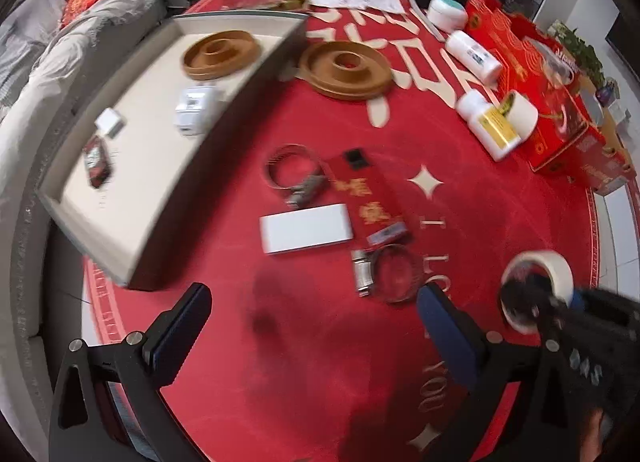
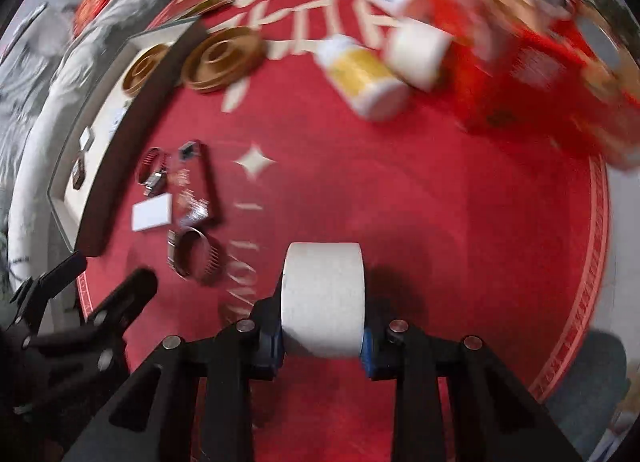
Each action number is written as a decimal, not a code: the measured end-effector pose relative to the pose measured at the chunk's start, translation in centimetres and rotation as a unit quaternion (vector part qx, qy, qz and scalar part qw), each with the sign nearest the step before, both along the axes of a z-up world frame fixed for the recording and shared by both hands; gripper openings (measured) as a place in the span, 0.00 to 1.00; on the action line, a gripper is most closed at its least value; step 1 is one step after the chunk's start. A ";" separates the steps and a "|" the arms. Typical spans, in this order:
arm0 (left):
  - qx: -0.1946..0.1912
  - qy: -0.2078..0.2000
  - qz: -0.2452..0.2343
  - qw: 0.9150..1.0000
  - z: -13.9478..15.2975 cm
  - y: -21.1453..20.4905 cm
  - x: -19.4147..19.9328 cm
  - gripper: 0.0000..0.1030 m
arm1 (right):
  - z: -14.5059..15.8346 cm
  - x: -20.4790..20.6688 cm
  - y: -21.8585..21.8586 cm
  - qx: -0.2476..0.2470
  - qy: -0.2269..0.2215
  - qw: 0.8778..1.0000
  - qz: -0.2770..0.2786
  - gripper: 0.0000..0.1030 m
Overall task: Organize rigid objects
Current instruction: 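Grasp the white tape roll with the right tool, then grasp the metal hose clamp with the left tool while the right tool holds the tape roll, then carry the hose clamp and tape roll into the white tray and release both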
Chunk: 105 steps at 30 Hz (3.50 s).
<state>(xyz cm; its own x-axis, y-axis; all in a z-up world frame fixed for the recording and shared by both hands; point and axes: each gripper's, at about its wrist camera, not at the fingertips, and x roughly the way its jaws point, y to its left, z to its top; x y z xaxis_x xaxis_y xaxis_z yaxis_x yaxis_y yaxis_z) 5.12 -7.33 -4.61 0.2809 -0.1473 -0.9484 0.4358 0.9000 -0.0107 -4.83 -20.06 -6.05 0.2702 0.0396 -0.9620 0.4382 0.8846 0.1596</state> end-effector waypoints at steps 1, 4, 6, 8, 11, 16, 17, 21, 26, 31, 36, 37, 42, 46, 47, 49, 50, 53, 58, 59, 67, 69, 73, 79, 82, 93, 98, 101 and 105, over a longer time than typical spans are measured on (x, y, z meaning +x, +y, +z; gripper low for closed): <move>0.003 0.002 0.000 1.000 -0.4 -0.7 -0.1 1.00 | 0.0 -0.8 -0.4 0.001 0.001 1.000 -0.008 0.29; 0.007 0.005 0.008 1.000 -1.3 -1.9 0.0 1.00 | -0.2 -2.2 -1.1 0.005 0.002 1.000 -0.019 0.29; 0.021 0.008 0.008 1.000 -2.1 -2.5 0.2 1.00 | -0.2 -2.6 -1.3 0.008 0.000 1.000 -0.023 0.29; 0.018 0.019 0.013 1.000 -2.9 -2.6 0.4 1.00 | -0.2 -3.2 -1.4 0.012 -0.002 1.000 -0.025 0.29; 0.014 0.024 0.019 0.999 -2.9 -2.4 0.7 1.00 | 0.1 -3.4 -1.2 0.017 -0.009 1.000 -0.024 0.29; 0.026 0.051 0.014 0.998 -2.9 -2.6 1.3 0.98 | 0.9 -3.6 -0.5 0.012 -0.022 1.000 -0.018 0.29; 0.026 0.051 0.011 0.998 -2.7 -2.7 1.2 0.92 | 1.0 -3.6 -0.5 0.012 -0.025 0.999 -0.018 0.29; 0.019 0.030 -0.017 0.999 -1.3 -3.1 -0.2 0.42 | 1.9 -3.9 -0.1 0.006 -0.037 0.999 -0.015 0.29; 0.007 0.045 0.002 0.999 -0.6 -0.5 -2.0 0.42 | 2.5 -4.6 0.4 0.004 -0.048 0.999 -0.018 0.29; 0.030 -0.015 -0.019 0.999 1.4 1.1 -4.9 0.42 | 2.6 -5.1 1.5 0.001 -0.053 0.999 -0.011 0.29; 0.033 -0.040 -0.028 0.998 2.4 1.9 -6.6 0.42 | 2.4 -5.7 2.9 -0.002 -0.053 0.999 -0.001 0.29; 0.034 -0.042 -0.030 0.998 2.4 2.2 -6.9 0.42 | 2.3 -5.8 3.2 -0.003 -0.054 0.999 0.001 0.29; 0.030 -0.045 -0.029 0.998 2.5 2.7 -7.5 0.42 | 1.9 -6.4 4.0 0.000 -0.048 0.999 0.004 0.29; 0.026 -0.046 -0.026 0.998 2.6 3.0 -7.4 0.42 | 1.9 -6.6 4.4 -0.001 -0.046 0.999 0.004 0.29; 0.025 -0.047 -0.025 0.998 2.7 3.1 -7.5 0.42 | 1.9 -6.7 4.5 -0.001 -0.046 0.999 0.005 0.29; 0.024 -0.049 -0.025 0.998 2.8 3.3 -7.6 0.42 | 2.0 -6.7 4.5 -0.003 -0.046 0.999 0.006 0.29; 0.023 -0.050 -0.024 0.998 2.9 3.4 -7.6 0.42 | 2.0 -6.7 4.6 -0.003 -0.046 0.999 0.006 0.29; 0.022 -0.050 -0.024 0.998 3.0 3.6 -7.7 0.42 | 2.0 -6.8 4.8 -0.003 -0.046 0.999 0.006 0.29; 0.021 -0.048 -0.021 0.998 3.0 3.8 -7.8 0.42 | 1.8 -7.0 4.5 0.003 -0.045 0.999 0.001 0.29; 0.021 -0.048 -0.021 0.998 3.0 3.8 -7.8 0.42 | 1.7 -7.0 4.5 0.004 -0.044 0.999 0.000 0.29; 0.021 -0.046 -0.022 0.999 2.9 3.8 -7.9 0.42 | 1.7 -7.1 4.2 0.005 -0.044 0.999 0.000 0.29; 0.020 -0.046 -0.022 0.998 2.9 3.8 -7.9 0.42 | 1.7 -7.1 4.2 0.006 -0.044 0.999 0.000 0.29; 0.017 -0.047 -0.022 0.998 3.0 3.8 -7.9 0.42 | 1.7 -7.1 4.3 0.002 -0.043 0.999 -0.001 0.29; 0.006 -0.049 -0.017 0.999 3.3 4.3 -8.0 0.42 | 2.0 -7.1 4.6 -0.008 -0.042 0.999 0.002 0.29; 0.000 -0.048 -0.012 0.999 3.5 4.7 -7.9 0.42 | 2.2 -7.1 4.9 -0.014 -0.041 0.999 0.005 0.29; -0.023 -0.057 0.009 0.998 4.4 6.3 -7.8 0.42 | 3.1 -6.9 6.1 -0.039 -0.043 0.998 0.022 0.29; -0.035 -0.068 0.042 0.996 6.5 7.8 -6.8 0.42 | 4.5 -6.5 6.6 -0.060 -0.056 0.996 0.036 0.29; -0.072 -0.071 0.065 0.993 9.6 9.0 -5.6 0.42 | 7.2 -5.5 6.9 -0.062 -0.085 0.993 0.046 0.29; -0.106 -0.124 0.079 0.983 15.8 10.1 -3.9 0.42 | 12.4 -3.1 7.7 -0.065 -0.147 0.985 0.065 0.29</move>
<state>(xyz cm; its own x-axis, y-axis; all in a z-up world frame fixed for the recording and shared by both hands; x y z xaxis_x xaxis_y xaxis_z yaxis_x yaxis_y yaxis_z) 1.23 2.73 11.23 0.5351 -0.2705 -0.8003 0.3032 0.9457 -0.1169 -7.95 -12.38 6.37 0.5380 -0.0261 -0.8426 0.2716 0.9516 0.1439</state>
